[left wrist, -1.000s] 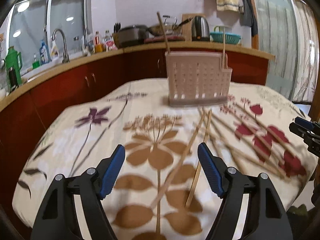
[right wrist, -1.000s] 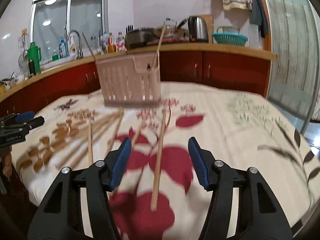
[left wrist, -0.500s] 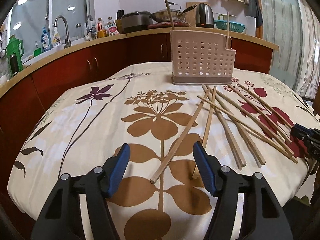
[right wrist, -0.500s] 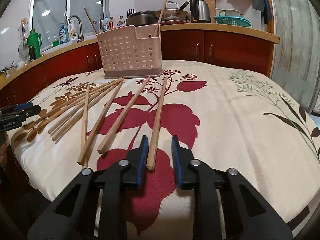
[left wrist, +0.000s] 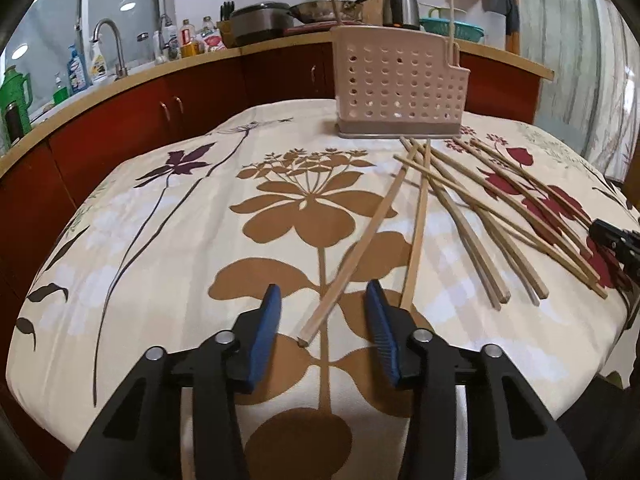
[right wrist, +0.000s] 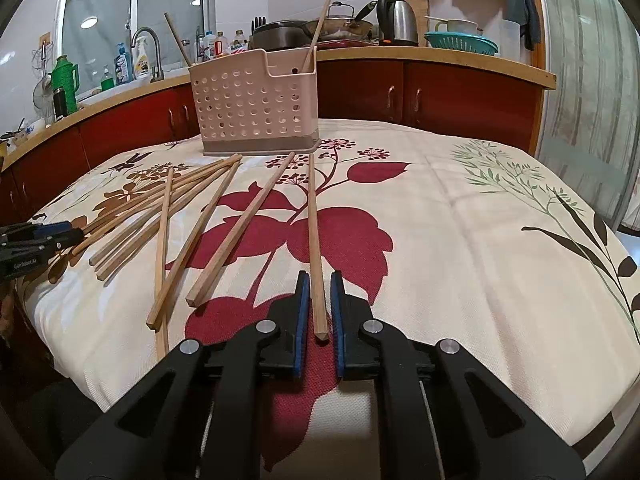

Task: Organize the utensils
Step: 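Close the left gripper on another chopstick while the right gripper holds its chopstick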

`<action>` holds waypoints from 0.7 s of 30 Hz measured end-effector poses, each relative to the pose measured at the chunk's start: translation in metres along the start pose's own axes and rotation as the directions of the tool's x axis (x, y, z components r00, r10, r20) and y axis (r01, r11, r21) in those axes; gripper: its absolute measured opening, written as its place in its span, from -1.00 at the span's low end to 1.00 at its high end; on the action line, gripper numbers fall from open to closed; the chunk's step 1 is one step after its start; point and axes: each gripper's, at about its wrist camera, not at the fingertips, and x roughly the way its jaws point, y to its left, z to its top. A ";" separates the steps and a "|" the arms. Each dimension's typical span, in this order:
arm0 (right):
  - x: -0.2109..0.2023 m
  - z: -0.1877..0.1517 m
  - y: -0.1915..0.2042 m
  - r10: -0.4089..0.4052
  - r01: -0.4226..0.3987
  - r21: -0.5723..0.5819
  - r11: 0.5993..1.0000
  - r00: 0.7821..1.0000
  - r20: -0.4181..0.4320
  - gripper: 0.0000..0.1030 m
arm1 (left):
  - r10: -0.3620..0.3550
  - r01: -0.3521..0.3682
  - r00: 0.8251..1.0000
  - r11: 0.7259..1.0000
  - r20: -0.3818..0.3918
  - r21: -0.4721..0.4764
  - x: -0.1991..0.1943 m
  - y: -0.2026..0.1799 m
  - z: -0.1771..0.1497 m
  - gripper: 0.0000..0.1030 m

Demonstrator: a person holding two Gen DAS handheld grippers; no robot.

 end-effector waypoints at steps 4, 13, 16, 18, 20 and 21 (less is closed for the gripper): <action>0.000 0.000 0.000 0.001 -0.001 0.001 1.000 1.000 0.000 -0.79 | -0.021 0.021 1.000 0.999 0.008 0.038 0.000 -0.006 0.000 -0.55; 0.000 0.000 0.001 0.002 -0.002 -0.001 1.000 1.000 -0.002 -0.84 | -0.021 0.020 1.000 0.995 0.011 0.099 -0.002 -0.015 -0.001 -0.86; -0.001 0.001 0.001 0.007 -0.007 -0.003 1.000 1.000 -0.001 -0.86 | -0.015 0.013 1.000 0.995 0.024 0.100 -0.007 -0.015 -0.001 -0.87; -0.003 0.002 0.002 0.008 -0.008 -0.004 1.000 1.000 0.006 -0.87 | -0.012 0.009 0.999 0.995 0.035 0.101 -0.011 -0.015 0.000 -0.87; -0.006 0.004 0.003 0.006 -0.006 -0.004 1.000 1.000 0.015 -0.88 | -0.005 0.000 0.999 0.995 0.050 0.104 -0.017 -0.014 0.001 -0.87; -0.008 0.004 0.003 0.005 -0.005 -0.004 1.000 1.000 0.019 -0.88 | 0.000 -0.006 0.998 0.995 0.060 0.104 -0.020 -0.014 0.001 -0.87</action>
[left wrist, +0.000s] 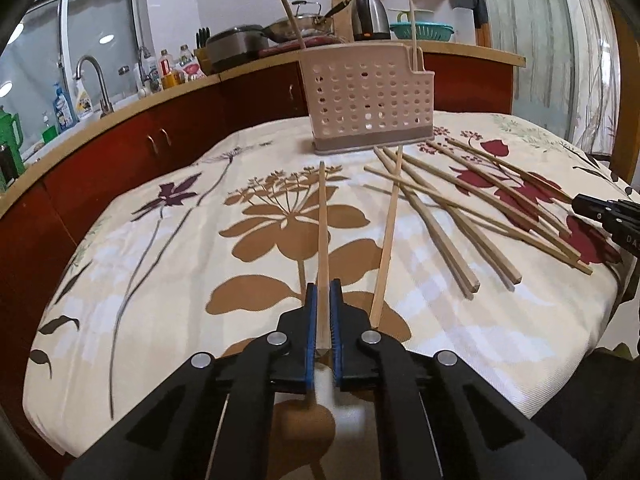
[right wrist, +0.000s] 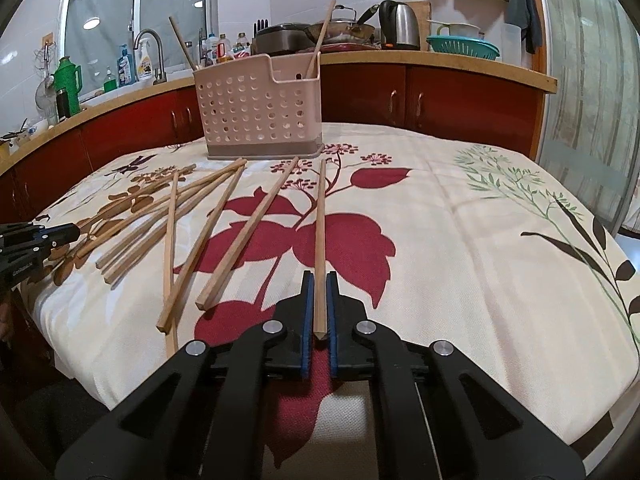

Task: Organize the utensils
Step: 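Close the left gripper on another chopstick while the right gripper holds its chopstick, then lift both chopsticks upright and carry them over the pink basket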

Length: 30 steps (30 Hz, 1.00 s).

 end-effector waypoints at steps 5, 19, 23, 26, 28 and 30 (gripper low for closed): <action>-0.011 0.010 0.000 -0.011 0.011 -0.001 1.000 0.999 0.033 -0.87 | 0.029 -0.029 0.998 1.000 0.046 -0.008 -0.014 0.004 0.006 -0.87; -0.048 0.046 0.007 -0.034 0.039 -0.030 0.999 0.988 0.152 -0.88 | 0.107 -0.099 0.970 0.994 0.218 -0.047 -0.061 0.011 0.035 -0.87; -0.058 0.057 0.010 -0.034 0.042 -0.041 0.998 0.983 0.182 -0.88 | 0.116 -0.106 0.963 0.993 0.242 -0.055 -0.072 0.011 0.043 -0.87; -0.066 0.063 0.012 -0.030 0.039 -0.040 0.998 0.979 0.204 -0.88 | 0.115 -0.100 0.962 0.992 0.247 -0.074 -0.079 0.013 0.049 -0.87; -0.074 0.070 0.013 -0.028 0.038 -0.041 0.998 0.974 0.223 -0.88 | 0.113 -0.093 0.961 0.992 0.252 -0.090 -0.084 0.014 0.053 -0.87; -0.080 0.075 0.014 -0.025 0.037 -0.043 0.998 0.971 0.239 -0.88 | 0.109 -0.084 0.960 0.991 0.258 -0.107 -0.089 0.017 0.058 -0.87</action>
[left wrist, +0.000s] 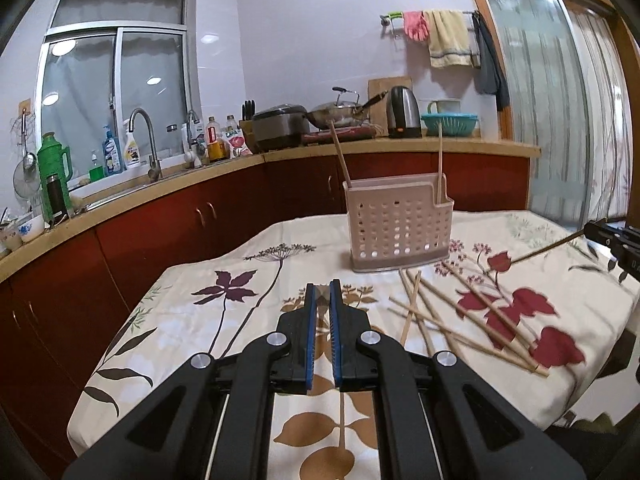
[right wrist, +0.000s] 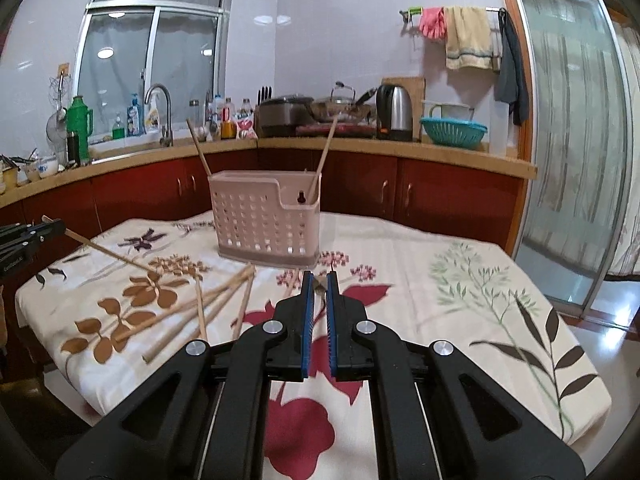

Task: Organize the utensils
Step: 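Lift both chopsticks upright and carry them over the pink basket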

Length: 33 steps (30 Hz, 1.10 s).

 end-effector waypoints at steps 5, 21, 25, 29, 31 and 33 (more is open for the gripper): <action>-0.010 0.015 0.002 0.009 -0.009 0.007 1.000 0.999 0.032 -0.88 | -0.014 0.014 1.000 0.999 -0.007 -0.053 -0.005 0.008 0.011 -0.87; -0.011 0.043 0.004 0.037 -0.037 0.013 0.999 0.999 0.026 -0.88 | -0.078 0.068 0.994 0.991 -0.081 -0.113 -0.008 0.024 0.041 -0.87; -0.004 0.046 0.001 0.038 -0.039 0.022 0.999 0.999 0.021 -0.88 | -0.062 0.056 0.996 0.994 -0.070 -0.094 -0.001 0.023 0.045 -0.86; 0.004 0.052 0.001 0.039 -0.040 0.019 0.999 0.999 0.024 -0.88 | -0.063 0.058 0.996 0.995 -0.055 -0.083 0.006 0.021 0.051 -0.86; 0.009 0.055 0.002 0.041 -0.042 0.017 0.999 0.999 0.027 -0.87 | -0.062 0.059 0.997 0.995 -0.047 -0.077 0.010 0.019 0.054 -0.86; 0.014 0.058 0.002 0.042 -0.042 0.016 0.999 0.999 0.031 -0.87 | -0.060 0.057 0.998 0.996 -0.037 -0.072 0.015 0.018 0.057 -0.86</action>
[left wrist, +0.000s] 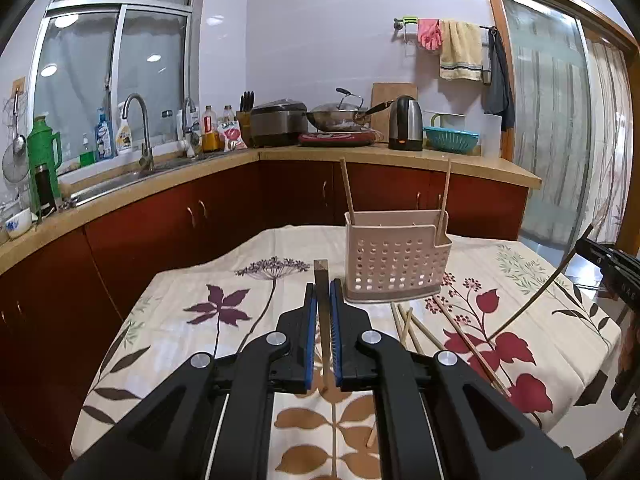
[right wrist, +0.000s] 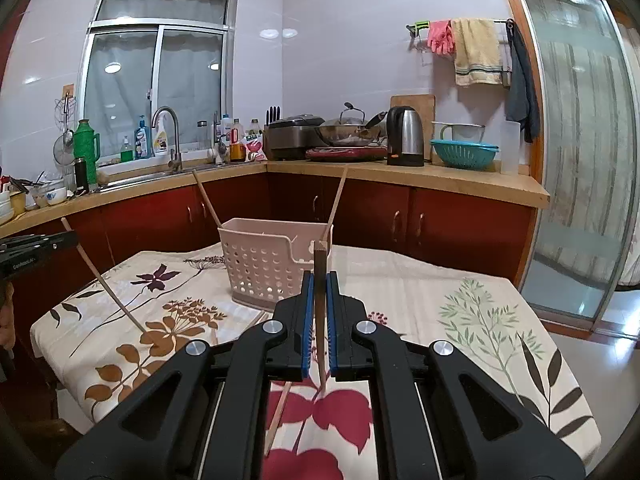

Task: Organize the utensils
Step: 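Lift both chopsticks upright and carry them over the pink basket, then lower both chopsticks into the pink basket and open both grippers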

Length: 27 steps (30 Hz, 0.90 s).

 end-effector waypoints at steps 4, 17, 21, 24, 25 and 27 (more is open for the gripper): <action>0.007 0.005 0.000 0.004 -0.004 0.001 1.000 1.000 0.001 -0.88 | -0.005 0.005 1.000 1.000 0.011 -0.015 0.006 0.002 0.005 -0.86; 0.019 0.030 -0.006 0.033 -0.034 0.026 0.999 0.998 0.046 -0.88 | -0.058 0.062 0.993 0.997 0.106 -0.038 0.013 -0.004 0.041 -0.87; 0.023 0.049 -0.007 0.058 -0.062 0.038 0.997 0.994 0.093 -0.88 | -0.081 0.084 0.984 0.996 0.156 -0.012 0.012 -0.013 0.060 -0.87; 0.025 0.066 -0.005 0.071 -0.076 0.028 0.997 0.988 0.140 -0.88 | -0.098 0.099 0.975 0.995 0.198 0.005 0.013 -0.019 0.077 -0.87; 0.026 0.071 -0.005 0.074 -0.079 0.021 0.997 0.985 0.156 -0.88 | -0.101 0.102 0.972 0.995 0.210 0.009 0.013 -0.021 0.081 -0.87; 0.029 0.083 -0.004 0.081 -0.085 0.010 0.996 0.979 0.186 -0.88 | -0.110 0.107 0.966 0.994 0.235 0.024 0.015 -0.025 0.092 -0.87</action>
